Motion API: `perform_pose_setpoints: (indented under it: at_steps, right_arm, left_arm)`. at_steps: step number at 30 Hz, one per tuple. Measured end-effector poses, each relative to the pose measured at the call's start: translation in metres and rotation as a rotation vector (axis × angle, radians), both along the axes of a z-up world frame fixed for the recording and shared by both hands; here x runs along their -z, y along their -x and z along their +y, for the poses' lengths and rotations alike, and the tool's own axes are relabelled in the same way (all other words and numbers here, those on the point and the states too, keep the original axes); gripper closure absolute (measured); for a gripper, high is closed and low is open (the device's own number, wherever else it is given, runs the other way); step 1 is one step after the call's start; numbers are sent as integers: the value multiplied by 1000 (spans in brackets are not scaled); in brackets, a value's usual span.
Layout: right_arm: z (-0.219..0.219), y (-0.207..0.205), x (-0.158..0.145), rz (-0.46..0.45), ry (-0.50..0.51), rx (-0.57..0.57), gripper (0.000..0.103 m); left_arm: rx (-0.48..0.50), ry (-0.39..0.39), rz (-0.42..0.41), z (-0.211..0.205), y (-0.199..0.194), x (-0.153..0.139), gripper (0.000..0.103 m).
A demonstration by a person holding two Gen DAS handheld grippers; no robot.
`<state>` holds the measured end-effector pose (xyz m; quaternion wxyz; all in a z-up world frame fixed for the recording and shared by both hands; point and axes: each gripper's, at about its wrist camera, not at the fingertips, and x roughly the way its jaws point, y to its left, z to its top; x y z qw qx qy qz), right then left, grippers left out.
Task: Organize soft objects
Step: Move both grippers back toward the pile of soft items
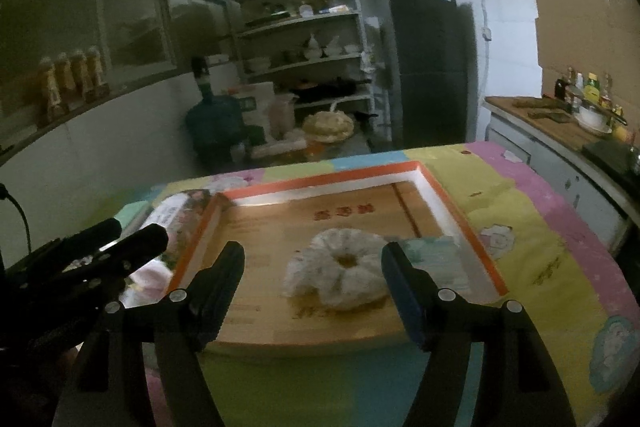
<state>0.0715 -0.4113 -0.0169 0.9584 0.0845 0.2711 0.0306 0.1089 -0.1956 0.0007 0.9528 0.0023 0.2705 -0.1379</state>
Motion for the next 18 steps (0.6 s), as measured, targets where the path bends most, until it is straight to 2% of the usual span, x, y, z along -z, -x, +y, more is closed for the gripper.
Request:
perform_pose_setpoints:
  at_steps: [18]
  right_arm:
    - [71,0,-12,-33,8,-107,30]
  left_arm:
    - [-102,-3,-21,75,11,-5,30]
